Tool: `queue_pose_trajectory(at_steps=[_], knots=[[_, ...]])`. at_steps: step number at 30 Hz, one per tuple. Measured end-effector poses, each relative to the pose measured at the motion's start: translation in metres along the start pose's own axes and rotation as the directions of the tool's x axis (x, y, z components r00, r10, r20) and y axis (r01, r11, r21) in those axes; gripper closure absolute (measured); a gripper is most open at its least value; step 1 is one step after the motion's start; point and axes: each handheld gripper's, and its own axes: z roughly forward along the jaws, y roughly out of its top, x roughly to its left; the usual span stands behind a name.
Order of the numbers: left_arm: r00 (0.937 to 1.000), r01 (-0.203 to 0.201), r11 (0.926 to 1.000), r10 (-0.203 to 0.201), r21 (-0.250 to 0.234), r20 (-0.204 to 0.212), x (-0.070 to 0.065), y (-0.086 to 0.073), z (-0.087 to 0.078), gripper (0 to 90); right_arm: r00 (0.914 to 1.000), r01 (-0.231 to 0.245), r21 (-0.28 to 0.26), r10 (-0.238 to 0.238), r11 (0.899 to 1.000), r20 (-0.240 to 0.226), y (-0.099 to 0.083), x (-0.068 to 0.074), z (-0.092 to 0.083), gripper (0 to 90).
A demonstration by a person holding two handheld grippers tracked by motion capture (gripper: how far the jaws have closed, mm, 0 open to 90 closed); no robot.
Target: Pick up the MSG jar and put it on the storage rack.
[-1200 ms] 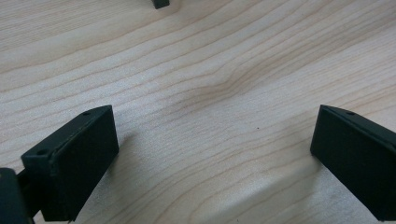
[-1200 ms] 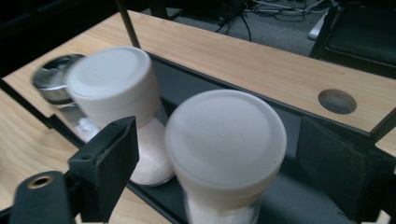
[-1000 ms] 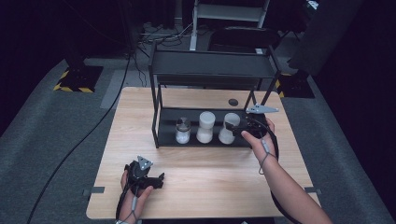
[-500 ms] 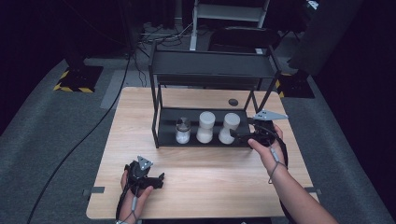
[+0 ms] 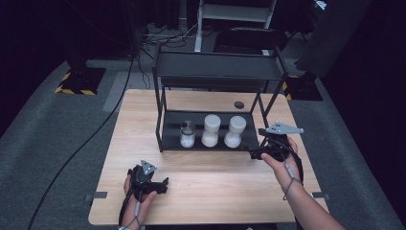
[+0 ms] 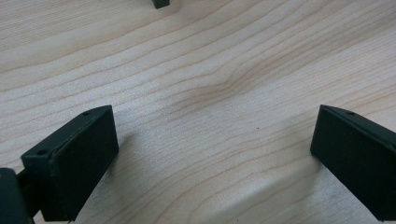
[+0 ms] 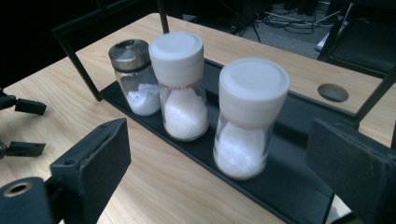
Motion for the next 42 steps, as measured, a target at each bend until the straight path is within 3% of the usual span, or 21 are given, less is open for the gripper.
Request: queue_pose_trajectory(at_steps=[12,23,35,42], knots=[[1.0000,0.002,1.0000,-0.002,0.000,0.000,0.000,0.000,0.000,0.0,0.9998,-0.021,0.028,0.021,0.999,0.002,-0.037,-0.006,0.005,4.2],[1.0000,0.002,1.0000,-0.002,-0.001,0.000,0.000,0.000,0.000,0.0,0.9997,-0.001,0.068,-0.001,0.998,0.026,-0.069,-0.008,0.010,3.8],[1.0000,-0.001,1.0000,0.001,0.000,-0.002,0.000,0.000,0.000,0.0,0.9973,0.034,0.158,-0.043,0.987,0.059,-0.088,-0.005,0.019,3.8],[1.0000,-0.001,1.0000,0.001,0.000,-0.003,-0.001,0.000,0.000,0.1,0.9982,-0.002,0.179,-0.009,0.984,0.060,-0.100,-0.007,0.024,3.8]])
